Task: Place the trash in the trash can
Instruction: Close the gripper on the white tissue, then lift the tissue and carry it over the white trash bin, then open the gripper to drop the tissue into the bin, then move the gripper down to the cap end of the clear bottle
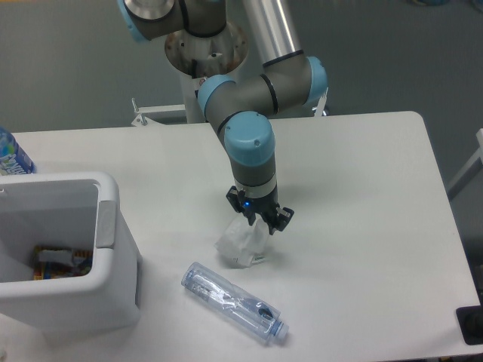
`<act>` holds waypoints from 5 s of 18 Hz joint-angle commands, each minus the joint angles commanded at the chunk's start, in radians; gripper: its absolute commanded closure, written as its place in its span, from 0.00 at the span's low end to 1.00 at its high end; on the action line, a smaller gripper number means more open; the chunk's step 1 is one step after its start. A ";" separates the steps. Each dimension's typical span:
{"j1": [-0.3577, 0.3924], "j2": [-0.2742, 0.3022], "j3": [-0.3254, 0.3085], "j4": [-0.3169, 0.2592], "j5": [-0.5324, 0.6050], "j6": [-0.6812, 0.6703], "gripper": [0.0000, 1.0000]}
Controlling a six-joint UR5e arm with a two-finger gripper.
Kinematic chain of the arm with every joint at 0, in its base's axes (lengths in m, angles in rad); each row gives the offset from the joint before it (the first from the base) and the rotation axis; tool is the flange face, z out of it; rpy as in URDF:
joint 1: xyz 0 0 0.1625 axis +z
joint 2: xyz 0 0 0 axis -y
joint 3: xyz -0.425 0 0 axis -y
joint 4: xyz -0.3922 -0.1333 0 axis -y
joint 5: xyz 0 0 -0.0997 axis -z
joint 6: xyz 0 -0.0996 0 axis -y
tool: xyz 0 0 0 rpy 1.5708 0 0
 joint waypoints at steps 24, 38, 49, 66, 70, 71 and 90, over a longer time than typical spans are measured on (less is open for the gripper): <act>-0.083 0.187 0.403 0.005 -0.417 -0.830 1.00; -0.357 0.252 0.290 0.009 -0.413 -0.873 0.25; -0.143 0.256 0.284 0.002 -0.359 -1.020 0.00; 0.048 -0.173 0.391 -0.005 -0.196 -1.193 0.00; 0.046 -0.250 0.411 -0.006 -0.195 -1.212 0.00; 0.046 -0.261 0.411 -0.006 -0.195 -1.212 0.00; 0.021 -0.472 0.574 -0.005 -0.198 -1.270 0.09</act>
